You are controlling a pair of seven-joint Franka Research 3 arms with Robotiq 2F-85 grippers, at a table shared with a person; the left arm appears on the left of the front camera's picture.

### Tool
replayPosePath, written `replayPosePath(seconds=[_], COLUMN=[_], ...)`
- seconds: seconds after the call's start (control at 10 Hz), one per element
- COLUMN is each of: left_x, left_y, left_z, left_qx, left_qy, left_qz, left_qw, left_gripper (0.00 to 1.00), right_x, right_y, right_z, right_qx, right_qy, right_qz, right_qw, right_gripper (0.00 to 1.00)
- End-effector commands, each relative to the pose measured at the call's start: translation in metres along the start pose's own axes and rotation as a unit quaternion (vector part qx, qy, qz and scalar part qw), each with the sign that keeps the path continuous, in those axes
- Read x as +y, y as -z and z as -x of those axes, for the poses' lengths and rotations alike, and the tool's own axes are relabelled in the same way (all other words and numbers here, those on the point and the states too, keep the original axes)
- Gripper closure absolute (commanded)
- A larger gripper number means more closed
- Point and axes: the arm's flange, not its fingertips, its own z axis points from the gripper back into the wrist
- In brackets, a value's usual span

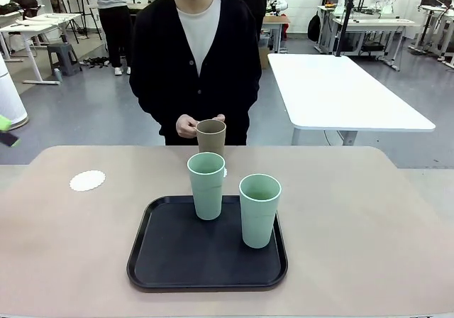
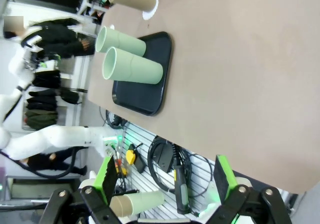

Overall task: Place coasters on the table and set cups on them.
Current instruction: Take one Reusable plastic cup from the Flat Tray and place it on a coaster set by the human.

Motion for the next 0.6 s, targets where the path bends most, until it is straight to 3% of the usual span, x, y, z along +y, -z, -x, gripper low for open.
replayPosePath(seconds=[0.0,0.2,0.5], left_x=[-0.013,-0.032,-0.043], left_y=[0.047,0.098,0.162], left_z=[-0.017,-0.036,-0.058], left_qx=[0.063,0.115,0.163], left_qy=[0.114,0.204,0.281], left_qz=[-0.168,-0.227,-0.26], left_qw=[0.977,0.945,0.91], left_gripper=[0.0,0.0,0.0], right_x=[-0.001,-0.001,-0.001], right_y=[0.0,0.0,0.0], right_z=[-0.001,-0.001,-0.001], right_qx=[-0.004,-0.004,-0.004], right_qy=[-0.01,-0.01,-0.01], right_qz=[-0.014,-0.014,-0.014], right_qw=[1.0,1.0,1.0], right_gripper=[0.0,0.0,0.0])
